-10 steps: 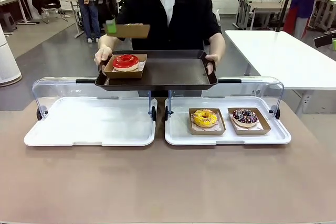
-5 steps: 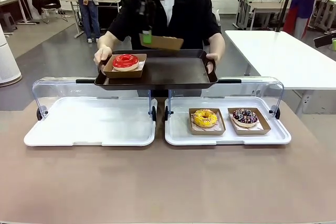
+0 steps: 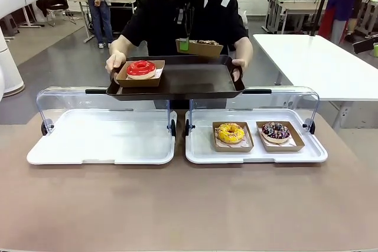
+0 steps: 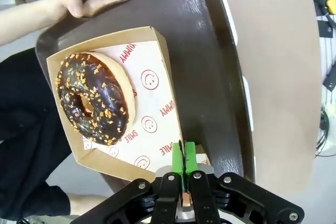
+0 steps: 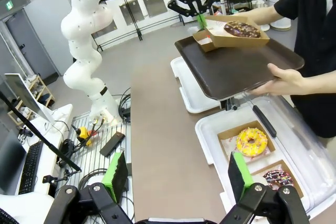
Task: Provide the desired donut to the person.
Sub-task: Place the picked Paper togo box onto the Handle tray extended by the person.
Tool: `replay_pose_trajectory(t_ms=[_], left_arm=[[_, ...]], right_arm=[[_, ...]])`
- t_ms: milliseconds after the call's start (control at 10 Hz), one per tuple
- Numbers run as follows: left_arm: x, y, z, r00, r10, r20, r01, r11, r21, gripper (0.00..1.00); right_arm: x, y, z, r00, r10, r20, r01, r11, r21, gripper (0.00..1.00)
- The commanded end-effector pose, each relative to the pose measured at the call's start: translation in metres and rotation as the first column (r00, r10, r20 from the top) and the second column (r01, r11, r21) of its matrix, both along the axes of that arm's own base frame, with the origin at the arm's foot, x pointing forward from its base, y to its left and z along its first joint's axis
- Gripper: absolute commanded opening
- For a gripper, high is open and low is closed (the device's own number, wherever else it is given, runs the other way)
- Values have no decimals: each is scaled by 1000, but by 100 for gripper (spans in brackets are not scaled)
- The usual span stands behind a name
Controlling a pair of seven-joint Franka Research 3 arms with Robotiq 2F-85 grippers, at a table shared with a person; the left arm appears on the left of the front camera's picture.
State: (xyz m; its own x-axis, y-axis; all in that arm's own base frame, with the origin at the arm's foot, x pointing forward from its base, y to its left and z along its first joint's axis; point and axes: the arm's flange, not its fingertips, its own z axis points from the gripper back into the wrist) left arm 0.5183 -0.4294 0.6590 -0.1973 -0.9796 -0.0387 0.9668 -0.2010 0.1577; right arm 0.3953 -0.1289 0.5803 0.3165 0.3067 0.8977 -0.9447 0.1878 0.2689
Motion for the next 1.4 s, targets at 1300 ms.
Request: replay_pose_trajectory(t_ms=[1300], left_arm=[[14,17,-99,987,96,-126,-102,994,-39,1]], right_arm=[[0,0,1,1000,1,9,-1,1000,14,100]])
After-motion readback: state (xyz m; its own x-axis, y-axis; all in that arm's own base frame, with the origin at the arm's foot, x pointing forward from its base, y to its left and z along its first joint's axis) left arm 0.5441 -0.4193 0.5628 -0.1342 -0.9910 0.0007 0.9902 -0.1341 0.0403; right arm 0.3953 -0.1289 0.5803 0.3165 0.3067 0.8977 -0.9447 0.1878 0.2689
